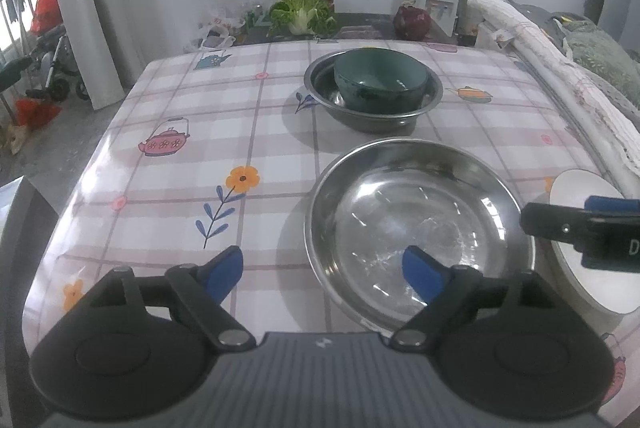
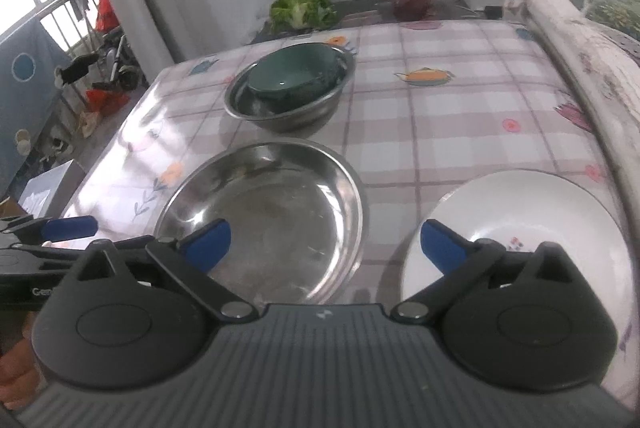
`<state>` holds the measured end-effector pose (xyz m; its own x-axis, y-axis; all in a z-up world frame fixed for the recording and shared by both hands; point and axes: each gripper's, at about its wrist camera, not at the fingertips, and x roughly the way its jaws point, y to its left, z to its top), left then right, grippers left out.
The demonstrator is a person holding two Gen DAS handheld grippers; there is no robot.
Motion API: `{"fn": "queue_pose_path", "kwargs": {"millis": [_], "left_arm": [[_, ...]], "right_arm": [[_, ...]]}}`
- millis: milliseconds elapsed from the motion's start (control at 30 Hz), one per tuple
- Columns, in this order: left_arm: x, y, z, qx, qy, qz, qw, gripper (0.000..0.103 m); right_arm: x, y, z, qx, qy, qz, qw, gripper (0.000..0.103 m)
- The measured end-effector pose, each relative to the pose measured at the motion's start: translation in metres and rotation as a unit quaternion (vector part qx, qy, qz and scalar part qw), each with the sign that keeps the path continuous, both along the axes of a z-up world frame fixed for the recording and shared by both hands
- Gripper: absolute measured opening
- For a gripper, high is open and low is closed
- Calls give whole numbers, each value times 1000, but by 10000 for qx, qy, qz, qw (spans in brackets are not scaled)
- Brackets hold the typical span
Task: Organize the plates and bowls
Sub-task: 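Move both tools toward the white printed plate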
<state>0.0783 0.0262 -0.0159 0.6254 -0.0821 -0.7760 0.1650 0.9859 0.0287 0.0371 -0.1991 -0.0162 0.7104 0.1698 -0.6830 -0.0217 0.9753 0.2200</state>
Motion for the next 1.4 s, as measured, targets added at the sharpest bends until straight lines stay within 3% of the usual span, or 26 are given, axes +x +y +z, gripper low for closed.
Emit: {"fn": "queue_pose_path", "kwargs": {"millis": [367,967,1133,1300,1400], "left_arm": [[-17,-3,5,59,14,68,10000,90],[-63,-44,12,316,-145,-265,9990,92],[-82,-68,4,-213,-101,-851,9961,93],[-91,-93,-14,-1354,251,-1625,9770,93],[-90,-110,-27,-1409,205,-1692,9752,93]], "right_arm": [[-35,-25,2,145,-94,-347,9992,102],[-95,-53,-3,216,-282,-542,9979,102],[-115,-76,-7,238,-413,-710,9963,102],[-135,-111,-13,250,-523,-1128,9919,102],[-142,-135,-18,254,-610,-1388,9881,102]]}}
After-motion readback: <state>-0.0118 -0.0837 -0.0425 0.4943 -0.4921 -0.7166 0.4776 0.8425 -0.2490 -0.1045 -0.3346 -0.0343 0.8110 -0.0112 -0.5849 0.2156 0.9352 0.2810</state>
